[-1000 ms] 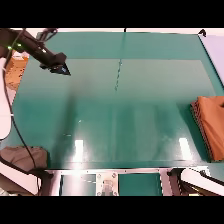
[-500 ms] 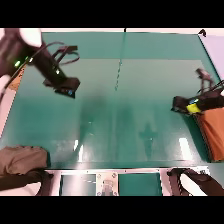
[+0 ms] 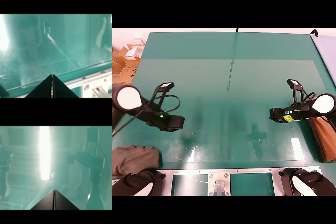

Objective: Fold the shirts.

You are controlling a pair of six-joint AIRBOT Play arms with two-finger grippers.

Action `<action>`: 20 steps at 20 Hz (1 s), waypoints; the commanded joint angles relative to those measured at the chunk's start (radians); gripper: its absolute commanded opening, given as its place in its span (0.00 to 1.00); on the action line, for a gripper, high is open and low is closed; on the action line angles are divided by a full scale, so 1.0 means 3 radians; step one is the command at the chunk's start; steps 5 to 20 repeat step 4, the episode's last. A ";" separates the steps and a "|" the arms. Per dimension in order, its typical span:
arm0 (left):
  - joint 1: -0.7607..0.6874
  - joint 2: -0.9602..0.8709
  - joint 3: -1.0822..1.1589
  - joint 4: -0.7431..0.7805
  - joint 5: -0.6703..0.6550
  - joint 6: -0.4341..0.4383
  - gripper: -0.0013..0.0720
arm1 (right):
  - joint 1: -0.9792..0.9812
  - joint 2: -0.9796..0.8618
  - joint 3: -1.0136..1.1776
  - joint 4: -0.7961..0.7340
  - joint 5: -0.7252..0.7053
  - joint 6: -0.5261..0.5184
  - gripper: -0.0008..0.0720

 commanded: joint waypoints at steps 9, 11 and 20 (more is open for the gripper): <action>-0.0004 0.0085 -0.0145 -0.0004 0.0187 -0.0037 0.05 | 0.0028 0.0005 -0.0019 -0.0003 -0.0033 -0.0003 0.03; -0.0004 0.0085 -0.0145 -0.0004 0.0187 -0.0037 0.05 | 0.0028 0.0005 -0.0019 -0.0003 -0.0033 -0.0003 0.03; -0.0004 0.0085 -0.0145 -0.0004 0.0187 -0.0037 0.05 | 0.0028 0.0005 -0.0019 -0.0003 -0.0033 -0.0003 0.03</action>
